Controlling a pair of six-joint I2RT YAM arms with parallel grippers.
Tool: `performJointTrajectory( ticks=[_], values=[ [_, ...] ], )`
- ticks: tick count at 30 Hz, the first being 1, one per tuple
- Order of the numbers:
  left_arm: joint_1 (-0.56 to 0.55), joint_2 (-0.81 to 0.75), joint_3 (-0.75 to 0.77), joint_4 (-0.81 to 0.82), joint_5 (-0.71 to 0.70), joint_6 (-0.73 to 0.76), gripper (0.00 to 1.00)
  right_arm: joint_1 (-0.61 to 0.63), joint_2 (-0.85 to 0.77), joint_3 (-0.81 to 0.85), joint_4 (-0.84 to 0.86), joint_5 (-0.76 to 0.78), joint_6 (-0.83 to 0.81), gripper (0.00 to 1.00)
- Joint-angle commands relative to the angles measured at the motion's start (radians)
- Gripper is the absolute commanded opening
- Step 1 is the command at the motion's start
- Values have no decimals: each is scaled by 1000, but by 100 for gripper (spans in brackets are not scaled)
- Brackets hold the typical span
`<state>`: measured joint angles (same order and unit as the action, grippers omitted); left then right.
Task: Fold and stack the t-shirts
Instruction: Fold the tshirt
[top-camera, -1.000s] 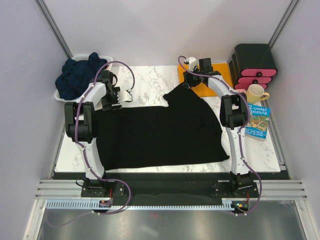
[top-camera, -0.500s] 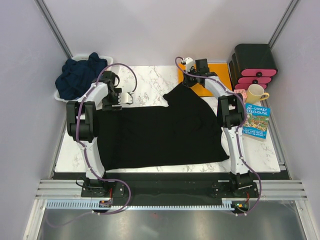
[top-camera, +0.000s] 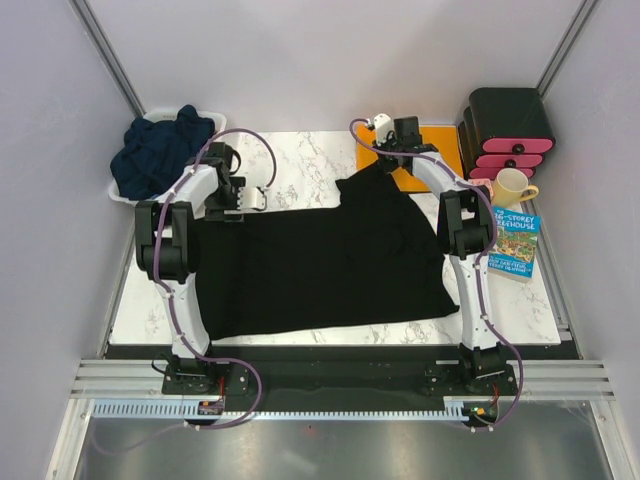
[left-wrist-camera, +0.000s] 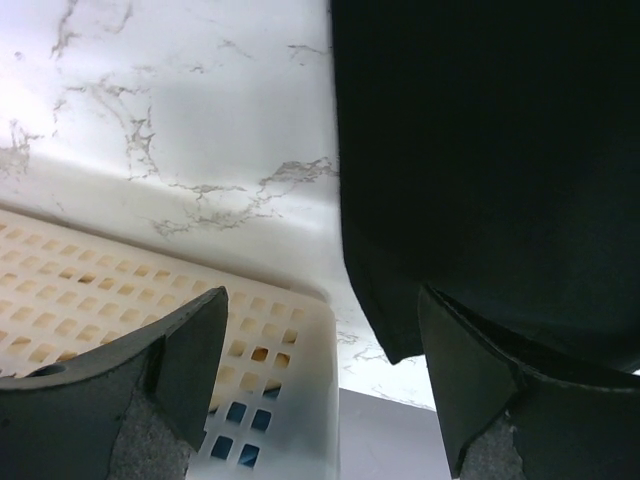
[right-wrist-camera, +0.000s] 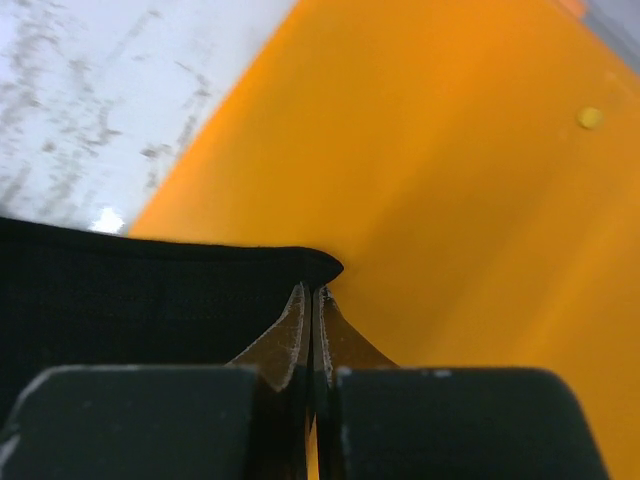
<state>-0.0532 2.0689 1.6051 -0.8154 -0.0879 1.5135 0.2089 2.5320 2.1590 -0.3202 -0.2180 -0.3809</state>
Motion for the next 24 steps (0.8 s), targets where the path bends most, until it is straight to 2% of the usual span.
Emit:
performJointTrajectory(
  ticks=[1,9,14,17,21,22,24],
  values=[
    [-2,36,15,1,-27,115,84,-37,-68,-16,36,92,-75,0],
    [12,149,186,-4,-18,206,88,-45,-96,-39,46,126,-121,0],
    [12,230,326,-16,22,189,88,-46,-134,-85,47,111,-127,0],
    [12,244,351,-24,50,194,88,-46,-157,-119,50,109,-139,0],
    [12,263,349,-53,72,209,82,-46,-179,-140,50,112,-157,0],
    [12,267,346,-76,79,209,76,-46,-180,-142,52,114,-161,0],
    [10,276,340,-96,83,211,73,-46,-188,-148,50,117,-168,0]
  ],
)
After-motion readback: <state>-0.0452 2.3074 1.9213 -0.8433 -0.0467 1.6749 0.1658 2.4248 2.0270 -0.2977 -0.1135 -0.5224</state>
